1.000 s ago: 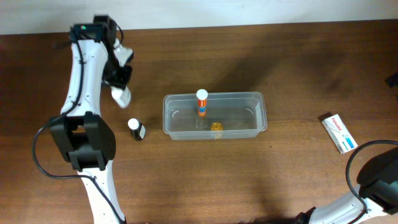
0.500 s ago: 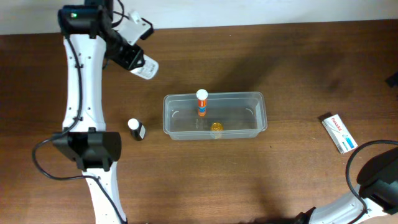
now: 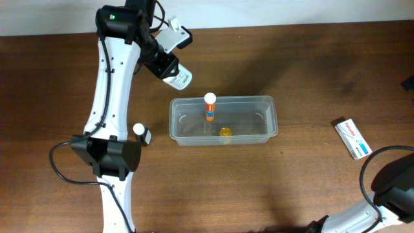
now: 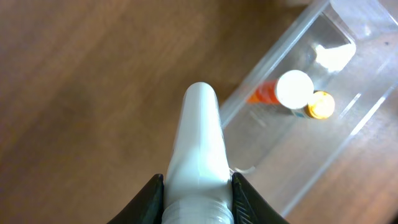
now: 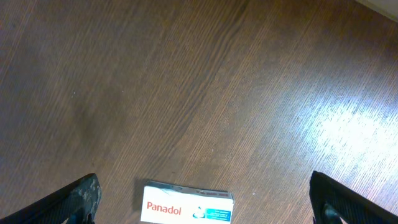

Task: Pack container
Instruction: 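Lift the white bottle with left gripper and carry it over the container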

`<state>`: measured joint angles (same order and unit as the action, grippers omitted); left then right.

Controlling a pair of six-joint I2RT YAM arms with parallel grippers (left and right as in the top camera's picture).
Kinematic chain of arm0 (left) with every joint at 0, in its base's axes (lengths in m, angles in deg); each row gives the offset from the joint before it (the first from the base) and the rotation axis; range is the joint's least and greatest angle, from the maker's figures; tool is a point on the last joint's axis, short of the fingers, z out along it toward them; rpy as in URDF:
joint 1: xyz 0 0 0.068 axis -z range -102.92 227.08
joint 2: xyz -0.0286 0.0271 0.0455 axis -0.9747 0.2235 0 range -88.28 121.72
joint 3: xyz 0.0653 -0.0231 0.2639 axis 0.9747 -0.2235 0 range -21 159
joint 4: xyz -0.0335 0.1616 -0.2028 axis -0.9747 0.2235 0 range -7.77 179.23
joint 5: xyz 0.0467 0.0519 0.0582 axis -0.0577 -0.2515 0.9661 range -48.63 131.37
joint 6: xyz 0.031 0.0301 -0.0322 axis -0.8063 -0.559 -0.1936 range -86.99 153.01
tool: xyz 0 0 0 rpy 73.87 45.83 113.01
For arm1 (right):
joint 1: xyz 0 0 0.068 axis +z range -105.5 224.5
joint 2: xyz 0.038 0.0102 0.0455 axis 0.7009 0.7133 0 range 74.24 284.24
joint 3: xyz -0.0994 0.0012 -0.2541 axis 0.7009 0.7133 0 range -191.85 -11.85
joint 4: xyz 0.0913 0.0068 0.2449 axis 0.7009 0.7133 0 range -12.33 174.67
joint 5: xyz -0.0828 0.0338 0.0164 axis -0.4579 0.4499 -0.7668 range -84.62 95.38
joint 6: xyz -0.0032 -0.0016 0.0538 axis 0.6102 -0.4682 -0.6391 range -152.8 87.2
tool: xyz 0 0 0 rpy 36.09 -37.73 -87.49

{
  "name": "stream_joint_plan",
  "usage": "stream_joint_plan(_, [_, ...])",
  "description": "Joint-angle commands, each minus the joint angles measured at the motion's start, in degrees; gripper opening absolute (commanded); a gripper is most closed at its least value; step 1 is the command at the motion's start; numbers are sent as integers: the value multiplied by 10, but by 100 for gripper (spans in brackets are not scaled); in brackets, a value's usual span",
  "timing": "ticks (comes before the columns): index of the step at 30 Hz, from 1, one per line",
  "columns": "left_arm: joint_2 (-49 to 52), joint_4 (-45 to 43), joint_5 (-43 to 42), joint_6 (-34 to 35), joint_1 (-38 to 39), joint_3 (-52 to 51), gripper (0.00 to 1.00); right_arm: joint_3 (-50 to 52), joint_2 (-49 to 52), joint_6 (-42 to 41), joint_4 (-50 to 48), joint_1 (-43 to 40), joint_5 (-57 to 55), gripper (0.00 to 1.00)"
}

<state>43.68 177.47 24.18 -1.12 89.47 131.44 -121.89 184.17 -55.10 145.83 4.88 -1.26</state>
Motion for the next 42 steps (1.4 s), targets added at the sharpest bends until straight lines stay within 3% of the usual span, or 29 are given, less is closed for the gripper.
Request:
stream_joint_plan(1, [-13,15,-10,85,0,10,15,-5,-7,-3,0,-2,-7,98])
stream_joint_plan(3, [-14,15,-11,150,1,10,13,-5,-7,-3,0,-2,-7,98])
stream_joint_plan(13, [-16,15,18,298,42,10,1,-5,-7,-3,0,-2,-7,98])
stream_joint_plan(23, [-44,15,138,410,82,10,1,-5,-7,-3,0,-2,-7,98])
stream_joint_plan(31, [-104,15,141,439,99,-9,1,-5,-7,-3,0,-2,-7,98])
stream_joint_plan(36, [-162,15,142,470,99,-71,1,-5,-7,-3,0,-2,-7,98])
stream_joint_plan(42, [-230,14,182,524,100,-250,1,-5,-7,-3,0,-2,-7,98])
